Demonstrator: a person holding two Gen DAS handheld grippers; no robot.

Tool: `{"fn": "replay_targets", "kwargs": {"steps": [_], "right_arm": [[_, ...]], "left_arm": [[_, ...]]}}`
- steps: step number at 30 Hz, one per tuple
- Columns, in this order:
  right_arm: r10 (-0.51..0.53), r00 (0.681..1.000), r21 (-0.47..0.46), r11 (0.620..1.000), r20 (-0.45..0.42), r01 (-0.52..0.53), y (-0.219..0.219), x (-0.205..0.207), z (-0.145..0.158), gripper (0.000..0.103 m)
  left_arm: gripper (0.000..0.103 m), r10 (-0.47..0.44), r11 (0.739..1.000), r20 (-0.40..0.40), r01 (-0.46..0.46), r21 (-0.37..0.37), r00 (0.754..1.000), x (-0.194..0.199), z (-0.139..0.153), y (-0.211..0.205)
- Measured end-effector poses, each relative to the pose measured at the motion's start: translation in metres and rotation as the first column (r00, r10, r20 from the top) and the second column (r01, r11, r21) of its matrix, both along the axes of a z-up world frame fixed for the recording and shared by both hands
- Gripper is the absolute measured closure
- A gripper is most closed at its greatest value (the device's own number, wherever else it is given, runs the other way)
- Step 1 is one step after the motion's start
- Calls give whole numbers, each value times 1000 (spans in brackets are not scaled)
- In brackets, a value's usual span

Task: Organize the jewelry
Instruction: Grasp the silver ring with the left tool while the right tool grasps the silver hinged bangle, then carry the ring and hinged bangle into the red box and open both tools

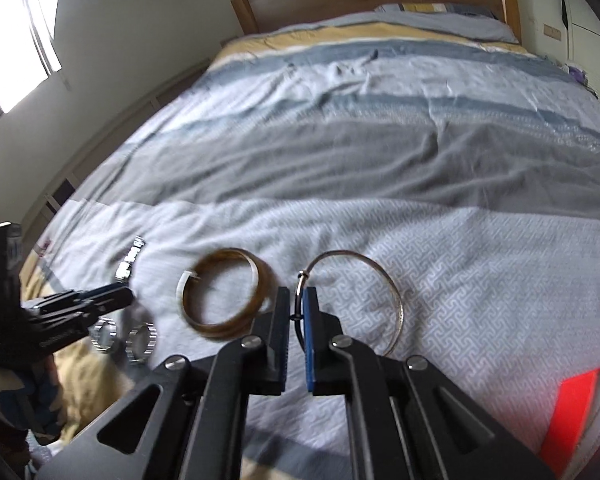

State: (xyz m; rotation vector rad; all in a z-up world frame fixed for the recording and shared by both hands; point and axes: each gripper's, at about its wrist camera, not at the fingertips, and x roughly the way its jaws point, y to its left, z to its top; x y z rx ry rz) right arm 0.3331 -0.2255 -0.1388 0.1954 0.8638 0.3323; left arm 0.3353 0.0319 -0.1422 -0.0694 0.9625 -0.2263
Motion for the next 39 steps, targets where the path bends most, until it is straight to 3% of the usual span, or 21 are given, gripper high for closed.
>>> {"fn": "replay_targets", "kwargs": {"steps": [10, 19, 24, 30, 39], "right_arm": [[-43, 997, 40, 998, 71, 40, -16, -58, 58, 98], [-134, 989, 20, 991, 69, 133, -79, -124, 70, 98], [-184, 982, -21, 983, 43, 185, -129, -148, 60, 97], [-240, 970, -73, 969, -33, 237, -195, -154, 30, 97], [-214, 968, -151, 969, -132, 194, -244, -135, -18, 97]], "left_arm": [[83, -26, 1000, 82, 26, -4, 996, -40, 64, -14], [83, -133, 989, 99, 138, -46, 986, -83, 90, -88], [83, -227, 970, 96, 234, -72, 969, -97, 93, -155], [83, -360, 927, 79, 366, -81, 930, -104, 86, -248], [83, -488, 871, 4, 488, -48, 873, -104, 42, -360]]}}
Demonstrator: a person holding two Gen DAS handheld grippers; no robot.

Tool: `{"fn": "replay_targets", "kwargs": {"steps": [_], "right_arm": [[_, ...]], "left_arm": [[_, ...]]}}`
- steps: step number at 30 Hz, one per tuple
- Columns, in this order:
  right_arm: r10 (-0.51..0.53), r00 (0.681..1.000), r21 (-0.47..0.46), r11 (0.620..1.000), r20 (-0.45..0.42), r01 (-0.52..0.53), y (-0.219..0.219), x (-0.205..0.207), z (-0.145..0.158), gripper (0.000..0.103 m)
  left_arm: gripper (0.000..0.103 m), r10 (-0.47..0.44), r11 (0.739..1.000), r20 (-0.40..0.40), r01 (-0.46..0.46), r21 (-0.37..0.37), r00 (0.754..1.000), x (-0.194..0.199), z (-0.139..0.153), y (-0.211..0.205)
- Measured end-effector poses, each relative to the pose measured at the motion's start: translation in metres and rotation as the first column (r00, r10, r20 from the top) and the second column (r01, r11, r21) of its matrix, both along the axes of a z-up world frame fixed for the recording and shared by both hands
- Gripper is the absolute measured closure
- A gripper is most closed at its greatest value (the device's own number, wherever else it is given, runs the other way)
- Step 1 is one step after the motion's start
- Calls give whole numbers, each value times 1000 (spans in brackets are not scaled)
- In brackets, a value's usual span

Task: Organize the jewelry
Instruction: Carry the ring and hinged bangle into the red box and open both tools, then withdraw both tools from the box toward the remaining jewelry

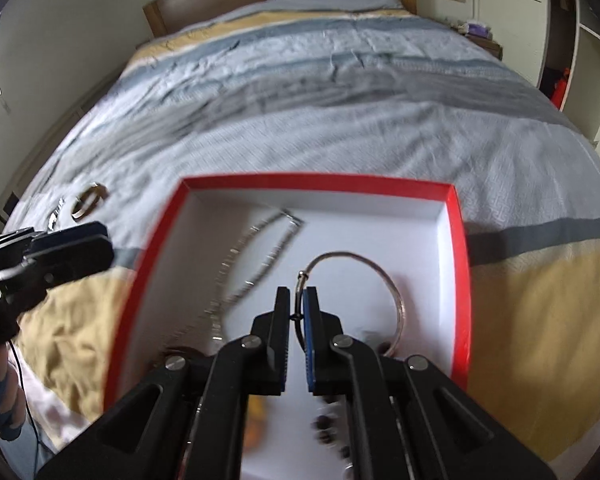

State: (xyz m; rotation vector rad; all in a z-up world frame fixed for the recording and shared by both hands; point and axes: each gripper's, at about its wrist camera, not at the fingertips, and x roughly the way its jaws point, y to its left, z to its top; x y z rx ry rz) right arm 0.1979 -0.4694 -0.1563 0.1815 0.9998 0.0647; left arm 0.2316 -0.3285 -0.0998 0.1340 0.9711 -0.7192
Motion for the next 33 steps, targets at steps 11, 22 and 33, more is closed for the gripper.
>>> {"fn": "replay_targets", "kwargs": {"steps": [11, 22, 33], "right_arm": [[77, 997, -32, 996, -23, -78, -7, 15, -17, 97], [64, 997, -58, 996, -36, -66, -8, 9, -13, 96], [-1, 999, -36, 999, 41, 2, -13, -30, 26, 84]], "left_arm": [[83, -25, 993, -26, 28, 116, 999, 9, -54, -31], [81, -53, 989, -21, 56, 139, 998, -1, -56, -29], [59, -29, 996, -10, 30, 86, 1000, -23, -23, -10]]}}
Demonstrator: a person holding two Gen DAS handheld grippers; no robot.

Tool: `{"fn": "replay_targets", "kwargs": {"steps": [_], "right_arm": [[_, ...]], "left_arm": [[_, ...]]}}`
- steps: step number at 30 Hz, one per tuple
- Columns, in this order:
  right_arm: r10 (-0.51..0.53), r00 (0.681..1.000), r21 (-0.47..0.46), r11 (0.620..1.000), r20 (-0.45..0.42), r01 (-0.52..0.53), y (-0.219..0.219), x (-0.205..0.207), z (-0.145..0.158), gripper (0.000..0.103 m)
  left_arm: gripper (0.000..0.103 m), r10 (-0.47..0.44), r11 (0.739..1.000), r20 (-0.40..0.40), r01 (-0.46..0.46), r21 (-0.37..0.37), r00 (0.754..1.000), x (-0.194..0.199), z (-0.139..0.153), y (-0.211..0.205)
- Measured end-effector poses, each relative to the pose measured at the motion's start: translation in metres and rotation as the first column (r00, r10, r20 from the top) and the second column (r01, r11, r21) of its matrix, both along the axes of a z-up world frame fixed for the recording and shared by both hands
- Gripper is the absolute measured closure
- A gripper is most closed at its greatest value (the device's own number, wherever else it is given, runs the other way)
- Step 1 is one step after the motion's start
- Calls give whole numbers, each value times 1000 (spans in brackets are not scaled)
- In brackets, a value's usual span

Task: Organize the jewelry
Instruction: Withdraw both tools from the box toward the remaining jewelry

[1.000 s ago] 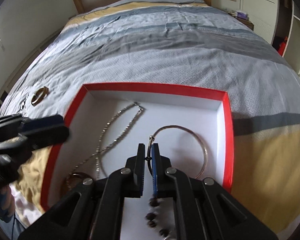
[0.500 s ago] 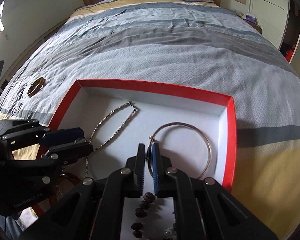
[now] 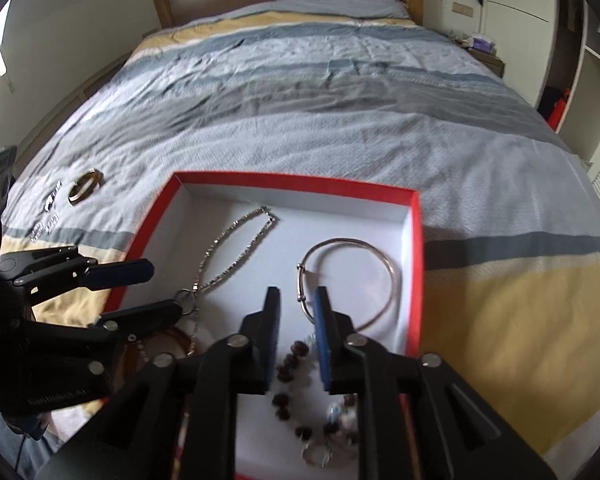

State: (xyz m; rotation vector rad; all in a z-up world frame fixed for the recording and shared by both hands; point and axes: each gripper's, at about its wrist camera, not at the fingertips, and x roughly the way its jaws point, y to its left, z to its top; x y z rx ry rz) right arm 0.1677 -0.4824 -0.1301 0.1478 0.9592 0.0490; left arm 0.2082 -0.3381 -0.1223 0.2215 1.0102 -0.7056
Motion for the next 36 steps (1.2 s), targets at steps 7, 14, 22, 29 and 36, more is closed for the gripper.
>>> {"fn": "replay_targets", "kwargs": {"steps": [7, 14, 22, 29, 36], "right_arm": [[-63, 996, 17, 998, 63, 62, 6, -34, 33, 83], [-78, 990, 53, 996, 118, 73, 40, -73, 59, 72], [-86, 985, 89, 993, 150, 73, 77, -116, 77, 72], [-91, 973, 74, 994, 210, 77, 101, -153, 110, 72], [-82, 968, 68, 995, 239, 67, 115, -171, 126, 72]], "left_arm": [[57, 69, 996, 100, -64, -57, 993, -35, 42, 35], [55, 110, 994, 156, -104, -46, 982, -83, 69, 74], [37, 173, 985, 166, -171, -28, 971, -133, 85, 139], [31, 269, 963, 192, -257, -82, 944, -162, 103, 197], [27, 352, 936, 211, -343, -81, 912, -182, 104, 255]]}}
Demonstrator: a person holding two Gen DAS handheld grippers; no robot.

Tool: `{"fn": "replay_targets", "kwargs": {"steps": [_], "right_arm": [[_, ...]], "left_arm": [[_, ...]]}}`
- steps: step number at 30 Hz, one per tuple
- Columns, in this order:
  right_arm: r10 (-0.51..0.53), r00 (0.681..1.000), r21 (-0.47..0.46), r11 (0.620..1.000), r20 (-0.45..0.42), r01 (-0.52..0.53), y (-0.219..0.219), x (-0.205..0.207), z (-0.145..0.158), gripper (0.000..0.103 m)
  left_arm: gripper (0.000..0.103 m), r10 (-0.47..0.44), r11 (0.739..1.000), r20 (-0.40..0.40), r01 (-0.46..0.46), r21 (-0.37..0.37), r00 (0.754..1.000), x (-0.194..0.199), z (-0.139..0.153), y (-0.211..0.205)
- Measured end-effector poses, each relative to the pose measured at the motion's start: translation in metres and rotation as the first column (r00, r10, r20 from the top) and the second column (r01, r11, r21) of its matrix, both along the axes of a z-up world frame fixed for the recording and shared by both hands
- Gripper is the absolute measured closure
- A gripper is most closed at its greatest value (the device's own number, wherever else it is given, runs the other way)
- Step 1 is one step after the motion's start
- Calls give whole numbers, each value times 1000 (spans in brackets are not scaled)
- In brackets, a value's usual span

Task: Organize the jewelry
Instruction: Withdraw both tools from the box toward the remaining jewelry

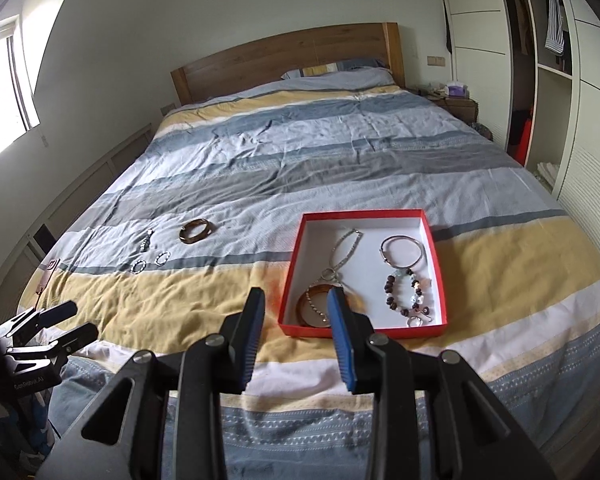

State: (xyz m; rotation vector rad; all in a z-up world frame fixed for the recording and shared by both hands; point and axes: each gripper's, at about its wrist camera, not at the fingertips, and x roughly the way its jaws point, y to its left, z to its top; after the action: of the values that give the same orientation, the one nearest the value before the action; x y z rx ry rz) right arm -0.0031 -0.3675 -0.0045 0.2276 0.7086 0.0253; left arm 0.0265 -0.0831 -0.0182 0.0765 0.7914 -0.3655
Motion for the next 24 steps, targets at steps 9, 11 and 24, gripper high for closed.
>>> {"fn": "replay_targets", "kwargs": {"steps": [9, 11, 24], "right_arm": [[88, 996, -10, 996, -16, -88, 34, 10, -6, 72], [112, 993, -13, 994, -27, -112, 44, 17, -11, 72], [270, 952, -19, 961, -146, -275, 104, 96, -56, 72]], "left_arm": [[30, 160, 987, -38, -160, 1, 986, -1, -21, 78], [31, 187, 982, -49, -188, 3, 981, 3, -27, 90], [33, 299, 952, -146, -305, -25, 943, 71, -70, 141]]}}
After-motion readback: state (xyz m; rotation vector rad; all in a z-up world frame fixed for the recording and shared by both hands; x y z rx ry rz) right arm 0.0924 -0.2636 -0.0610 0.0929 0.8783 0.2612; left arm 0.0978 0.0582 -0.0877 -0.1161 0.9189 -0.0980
